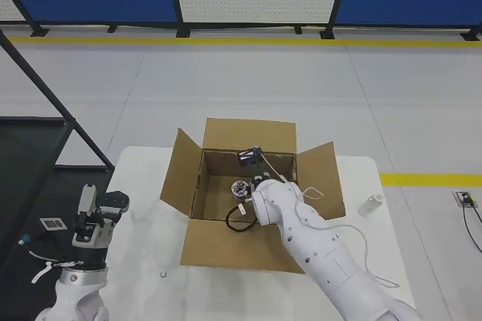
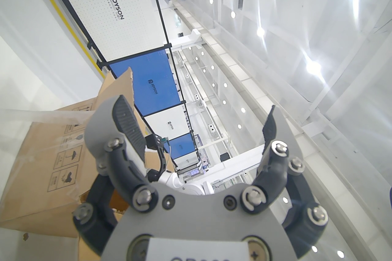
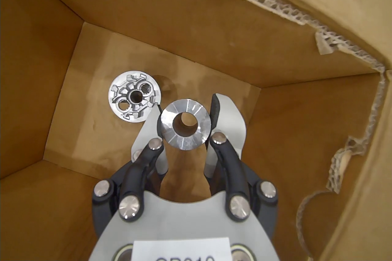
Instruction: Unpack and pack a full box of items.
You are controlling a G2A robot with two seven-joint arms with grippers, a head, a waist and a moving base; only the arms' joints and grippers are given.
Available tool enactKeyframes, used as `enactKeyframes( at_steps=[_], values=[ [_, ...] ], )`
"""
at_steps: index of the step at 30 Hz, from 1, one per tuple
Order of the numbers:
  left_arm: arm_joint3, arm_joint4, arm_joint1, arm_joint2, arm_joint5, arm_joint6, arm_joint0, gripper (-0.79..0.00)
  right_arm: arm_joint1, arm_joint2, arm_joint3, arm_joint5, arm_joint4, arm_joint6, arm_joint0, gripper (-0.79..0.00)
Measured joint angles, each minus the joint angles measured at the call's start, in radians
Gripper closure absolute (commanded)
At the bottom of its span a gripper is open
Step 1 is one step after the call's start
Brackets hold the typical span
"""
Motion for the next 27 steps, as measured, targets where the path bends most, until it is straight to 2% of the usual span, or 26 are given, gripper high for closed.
enactKeyframes(
  at_steps=[10, 11, 12, 16, 17, 23, 27],
  values=[
    [0.0, 0.0, 0.0, 0.0, 0.0, 0.0, 0.0, -0.785, -0.052, -0.015, 0.222, -0.024, 0.08, -0.09, 0.07, -0.012],
    [0.0, 0.0, 0.0, 0.0, 0.0, 0.0, 0.0, -0.785, -0.056, -0.015, 0.237, -0.024, 0.084, -0.096, 0.076, -0.04],
    [0.0, 0.0, 0.0, 0.0, 0.0, 0.0, 0.0, -0.785, -0.06, -0.015, 0.252, -0.024, 0.089, -0.103, 0.081, -0.157],
    [0.0, 0.0, 0.0, 0.0, 0.0, 0.0, 0.0, -0.785, -0.073, -0.011, 0.304, -0.031, 0.108, -0.127, 0.1, -0.256],
    [0.0, 0.0, 0.0, 0.0, 0.0, 0.0, 0.0, -0.785, -0.076, -0.011, 0.312, -0.033, 0.111, -0.13, 0.103, -0.314],
    [0.0, 0.0, 0.0, 0.0, 0.0, 0.0, 0.0, -0.785, -0.09, -0.012, 0.349, -0.035, 0.113, -0.141, 0.116, -0.376],
    [0.0, 0.0, 0.0, 0.0, 0.0, 0.0, 0.0, -0.785, -0.095, -0.008, 0.36, -0.031, 0.112, -0.149, 0.117, -0.376]
  ],
)
